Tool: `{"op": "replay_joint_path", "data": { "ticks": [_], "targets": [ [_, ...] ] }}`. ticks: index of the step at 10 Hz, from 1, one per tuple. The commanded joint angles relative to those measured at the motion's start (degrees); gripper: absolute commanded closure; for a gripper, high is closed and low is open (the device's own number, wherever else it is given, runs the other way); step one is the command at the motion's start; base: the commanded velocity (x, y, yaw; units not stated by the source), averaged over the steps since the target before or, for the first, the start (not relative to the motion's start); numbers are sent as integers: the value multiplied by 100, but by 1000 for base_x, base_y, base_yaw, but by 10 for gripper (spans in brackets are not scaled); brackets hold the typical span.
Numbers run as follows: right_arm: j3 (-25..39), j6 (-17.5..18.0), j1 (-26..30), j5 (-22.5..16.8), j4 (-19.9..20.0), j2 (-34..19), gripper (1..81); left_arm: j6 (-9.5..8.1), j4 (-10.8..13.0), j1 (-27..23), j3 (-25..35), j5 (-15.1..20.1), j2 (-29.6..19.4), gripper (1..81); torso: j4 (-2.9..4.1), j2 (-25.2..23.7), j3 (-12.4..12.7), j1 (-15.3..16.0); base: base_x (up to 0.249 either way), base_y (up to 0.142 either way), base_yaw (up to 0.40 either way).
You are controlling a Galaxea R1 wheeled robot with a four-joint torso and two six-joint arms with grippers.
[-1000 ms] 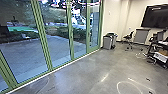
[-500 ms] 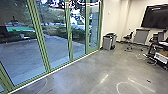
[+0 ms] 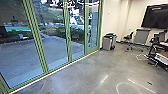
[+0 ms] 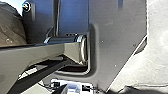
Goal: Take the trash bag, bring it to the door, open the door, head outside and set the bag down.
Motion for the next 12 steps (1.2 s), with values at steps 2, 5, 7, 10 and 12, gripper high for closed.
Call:
{"op": "replay_joint_path", "data": {
  "ticks": [2, 5, 7, 10, 12],
  "targets": [
    [26, -23, 281, -318, -34, -8, 10, 43, 8, -329, -10, 478, -35, 811, 0, 0, 0, 0, 137, -67, 0],
    [26, -23, 281, -318, -25, -8, 10, 43, 8, -329, -10, 478, -35, 811, 0, 0, 0, 0, 137, -66, 0],
    [26, -23, 281, -318, -25, -8, 10, 43, 8, -321, -10, 478, -35, 811, 0, 0, 0, 0, 137, -61, 0],
    [26, -23, 281, -318, -34, -8, 10, 43, 16, -329, -10, 478, -35, 811, 0, 0, 0, 0, 137, 0, 0],
    [26, -23, 281, -318, -34, -8, 10, 43, 16, -329, -10, 478, -35, 811, 0, 0, 0, 0, 136, 0, 0]
  ]
}}
